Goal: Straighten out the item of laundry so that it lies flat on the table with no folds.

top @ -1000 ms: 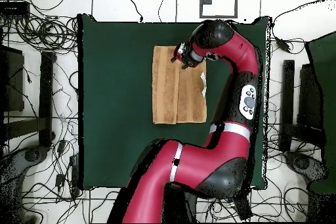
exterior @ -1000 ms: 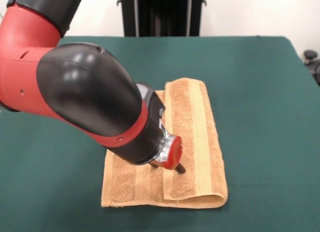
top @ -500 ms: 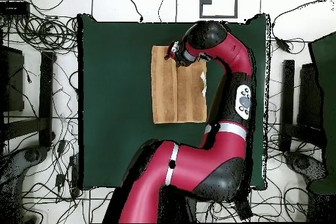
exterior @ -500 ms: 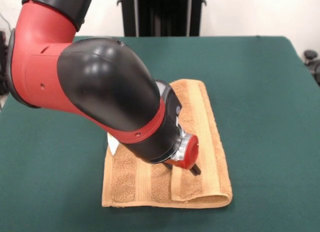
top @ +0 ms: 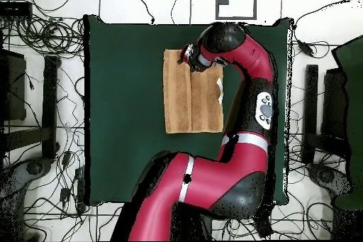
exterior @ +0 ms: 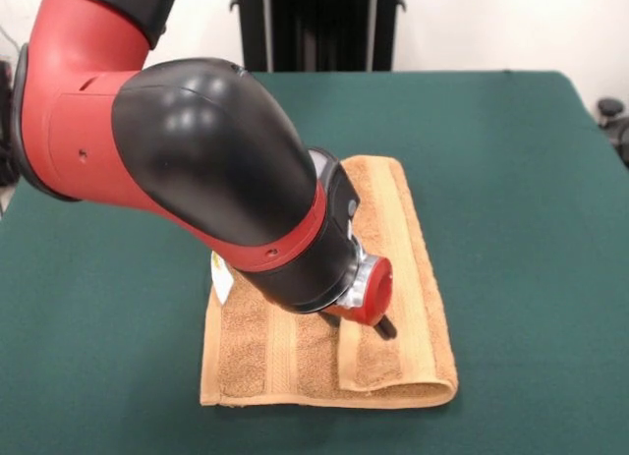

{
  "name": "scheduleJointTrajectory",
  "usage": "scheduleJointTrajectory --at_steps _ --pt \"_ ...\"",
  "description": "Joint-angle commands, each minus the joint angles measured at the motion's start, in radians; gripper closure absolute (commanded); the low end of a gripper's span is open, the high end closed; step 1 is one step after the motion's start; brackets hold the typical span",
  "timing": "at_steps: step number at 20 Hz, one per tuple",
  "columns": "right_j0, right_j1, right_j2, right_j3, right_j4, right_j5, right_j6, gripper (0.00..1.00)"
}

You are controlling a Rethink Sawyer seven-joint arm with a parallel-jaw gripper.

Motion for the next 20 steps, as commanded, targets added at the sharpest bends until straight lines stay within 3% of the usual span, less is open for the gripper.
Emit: scheduleJointTrajectory --at_steps 1,20 --pt "0.036 -0.009 0.139 0.204 -0.015 -0.059 0.027 0.00" --pt "0.041 0.006 0.209 0.218 -0.008 -0.090 0.060 0.00"
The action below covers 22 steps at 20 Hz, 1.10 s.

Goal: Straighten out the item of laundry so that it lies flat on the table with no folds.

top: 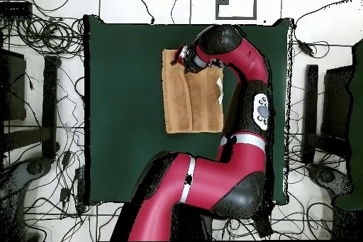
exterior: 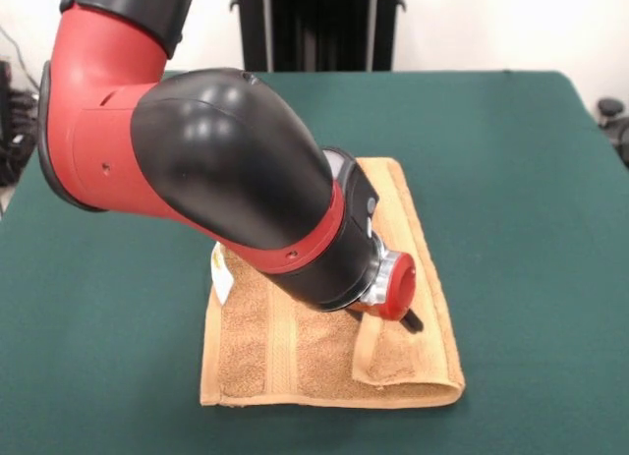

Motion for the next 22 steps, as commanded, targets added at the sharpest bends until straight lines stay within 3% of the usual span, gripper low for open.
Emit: scheduleJointTrajectory --at_steps 1,13,22 --pt "0.041 0.022 0.137 0.170 -0.005 -0.090 0.064 0.00" --pt "0.035 0.028 0.167 0.150 -0.004 -0.042 0.102 0.00" --pt "0.038 -0.005 0.191 0.228 0.019 -0.075 0.100 0.00"
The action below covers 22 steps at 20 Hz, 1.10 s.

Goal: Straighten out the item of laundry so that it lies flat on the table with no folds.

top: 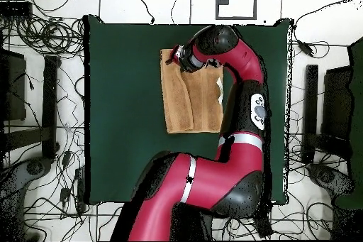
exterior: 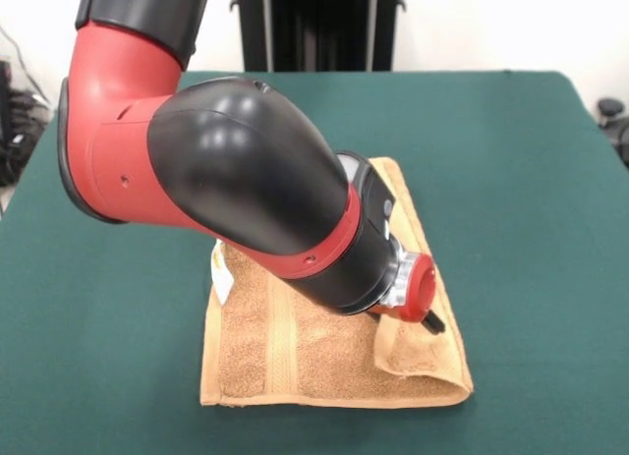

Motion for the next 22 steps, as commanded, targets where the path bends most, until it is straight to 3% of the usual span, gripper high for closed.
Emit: scheduleJointTrajectory --at_steps 1,22 --pt "0.038 -0.011 0.140 0.233 0.027 -0.078 0.102 0.00" --pt "0.034 -0.156 0.232 0.488 0.126 -0.153 0.153 0.00"
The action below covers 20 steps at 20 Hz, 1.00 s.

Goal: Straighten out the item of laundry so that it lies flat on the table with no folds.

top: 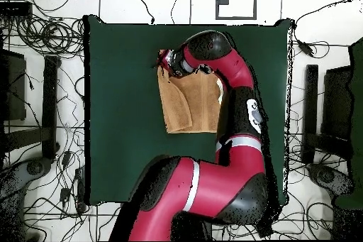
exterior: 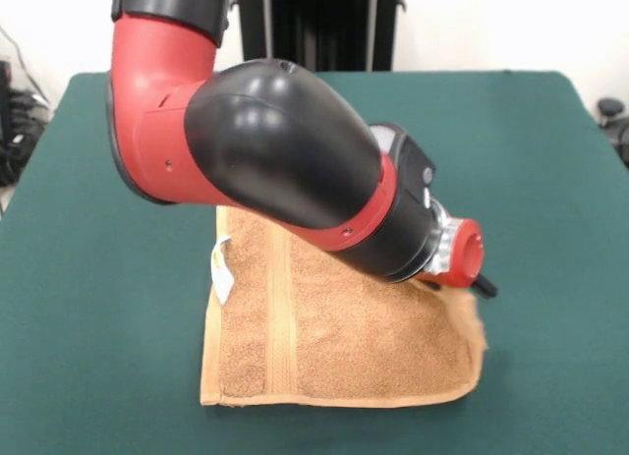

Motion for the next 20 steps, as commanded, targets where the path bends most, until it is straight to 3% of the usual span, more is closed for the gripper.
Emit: scheduleJointTrajectory --at_steps 1,20 --pt "0.032 -0.028 0.147 0.227 0.074 -0.091 0.150 0.00" --pt "0.015 -0.036 0.198 0.267 0.086 -0.099 0.132 0.00"
